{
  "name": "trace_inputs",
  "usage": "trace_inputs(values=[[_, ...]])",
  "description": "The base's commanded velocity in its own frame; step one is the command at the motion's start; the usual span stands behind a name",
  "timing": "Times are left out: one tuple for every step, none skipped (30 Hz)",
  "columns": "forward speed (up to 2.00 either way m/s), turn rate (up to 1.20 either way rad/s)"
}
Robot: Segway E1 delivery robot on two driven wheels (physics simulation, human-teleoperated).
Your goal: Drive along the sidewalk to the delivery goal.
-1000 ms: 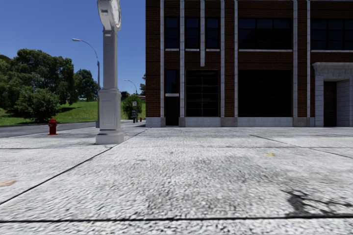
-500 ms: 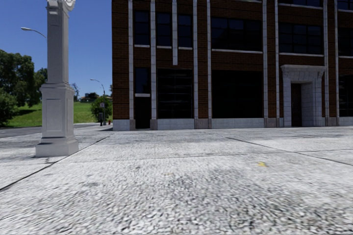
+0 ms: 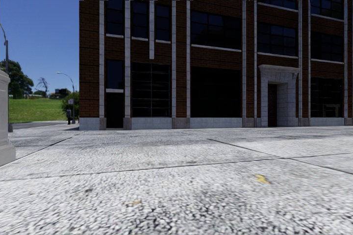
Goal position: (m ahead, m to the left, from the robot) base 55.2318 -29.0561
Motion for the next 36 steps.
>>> trace_inputs(values=[[2.0,-0.64],[2.0,-0.64],[2.0,-0.64],[2.0,-0.64],[2.0,-0.64],[2.0,-0.64],[2.0,-0.64],[2.0,-0.64],[2.0,-0.64],[2.0,-0.64],[2.0,-0.64],[2.0,-0.64],[2.0,-0.64],[2.0,-0.64],[2.0,-0.63],[2.0,-0.63],[2.0,-0.63],[2.0,-0.62],[2.0,-0.6],[2.0,-0.59],[2.0,-0.58],[2.0,-0.54],[2.0,-0.54],[2.0,-0.4],[2.0,-0.33],[2.0,-0.31],[2.0,-0.3],[2.0,-0.29],[2.0,-0.28],[2.0,-0.15],[2.0,-0.15],[2.0,0.0],[2.0,0.0],[2.0,0.0],[2.0,0.0],[2.0,0.0]])
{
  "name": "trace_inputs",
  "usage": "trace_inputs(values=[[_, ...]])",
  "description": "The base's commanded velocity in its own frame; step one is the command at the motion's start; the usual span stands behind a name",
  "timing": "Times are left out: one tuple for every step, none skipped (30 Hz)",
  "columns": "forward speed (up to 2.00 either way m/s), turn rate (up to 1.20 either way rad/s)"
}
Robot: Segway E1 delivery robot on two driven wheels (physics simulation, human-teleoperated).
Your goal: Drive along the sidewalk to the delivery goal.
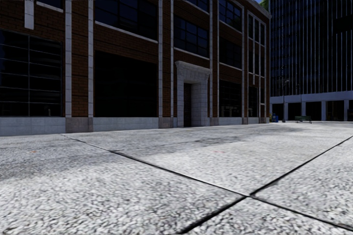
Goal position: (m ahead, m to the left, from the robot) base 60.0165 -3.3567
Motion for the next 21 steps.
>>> trace_inputs(values=[[2.0,0.0],[2.0,0.0],[2.0,0.0],[2.0,0.0],[2.0,0.0],[2.0,0.0],[2.0,-0.07],[2.0,-0.24],[2.0,-0.35],[2.0,-0.37],[2.0,-0.37],[2.0,-0.38],[2.0,-0.38],[2.0,-0.39],[2.0,-0.39],[2.0,-0.39],[2.0,-0.39],[2.0,-0.39],[2.0,-0.4],[2.0,-0.4],[2.0,-0.4]])
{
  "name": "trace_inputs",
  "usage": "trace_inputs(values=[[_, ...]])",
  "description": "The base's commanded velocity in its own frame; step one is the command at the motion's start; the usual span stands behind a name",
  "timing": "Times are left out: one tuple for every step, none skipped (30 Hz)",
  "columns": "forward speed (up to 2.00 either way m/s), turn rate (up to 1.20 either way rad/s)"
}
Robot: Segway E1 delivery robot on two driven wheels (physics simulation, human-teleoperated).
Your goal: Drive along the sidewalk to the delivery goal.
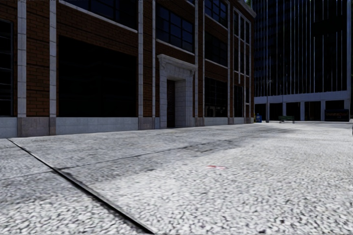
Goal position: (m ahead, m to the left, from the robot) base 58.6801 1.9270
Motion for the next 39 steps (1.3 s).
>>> trace_inputs(values=[[2.0,-0.4],[2.0,-0.4],[2.0,-0.41],[2.0,-0.41],[2.0,-0.41],[2.0,-0.41],[2.0,-0.41],[2.0,-0.41],[2.0,-0.41],[2.0,-0.41],[2.0,-0.41],[2.0,-0.41],[2.0,-0.41],[2.0,-0.41],[2.0,-0.41],[2.0,-0.41],[2.0,-0.41],[2.0,-0.41],[2.0,-0.41],[2.0,-0.41],[2.0,-0.41],[2.0,-0.41],[2.0,-0.41],[2.0,-0.41],[2.0,-0.41],[2.0,-0.41],[2.0,-0.41],[2.0,-0.41],[2.0,-0.41],[2.0,-0.41],[2.0,-0.41],[2.0,-0.41],[2.0,-0.41],[2.0,-0.41],[2.0,-0.41],[2.0,-0.41],[2.0,-0.41],[2.0,-0.41],[2.0,-0.41]])
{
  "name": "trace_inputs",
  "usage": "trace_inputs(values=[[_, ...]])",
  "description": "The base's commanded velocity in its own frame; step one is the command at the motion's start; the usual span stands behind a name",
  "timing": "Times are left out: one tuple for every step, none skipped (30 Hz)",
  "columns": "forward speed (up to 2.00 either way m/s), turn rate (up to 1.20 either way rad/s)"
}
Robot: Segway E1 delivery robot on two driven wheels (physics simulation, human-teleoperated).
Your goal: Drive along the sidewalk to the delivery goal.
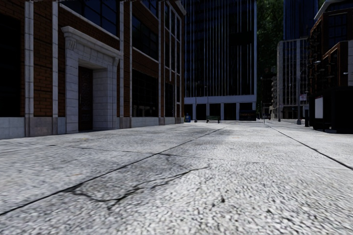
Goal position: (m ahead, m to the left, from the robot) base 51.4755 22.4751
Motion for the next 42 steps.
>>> trace_inputs(values=[[2.0,-0.41],[2.0,-0.41],[2.0,-0.41],[2.0,-0.41],[2.0,-0.41],[2.0,-0.41],[2.0,-0.41],[2.0,-0.41],[2.0,-0.41],[2.0,-0.41],[2.0,-0.41],[2.0,-0.41],[2.0,-0.01],[2.0,0.0],[2.0,0.0],[2.0,0.0],[2.0,0.0],[2.0,0.0],[2.0,0.0],[2.0,0.0],[2.0,0.0],[2.0,0.0],[2.0,0.0],[2.0,0.0],[2.0,0.0],[2.0,0.0],[2.0,0.0],[2.0,0.0],[2.0,0.0],[2.0,0.0],[2.0,0.0],[2.0,0.0],[2.0,0.0],[2.0,0.0],[2.0,0.0],[2.0,0.0],[2.0,0.0],[2.0,0.0],[2.0,0.0],[2.0,0.0],[2.0,0.0],[2.0,0.0]])
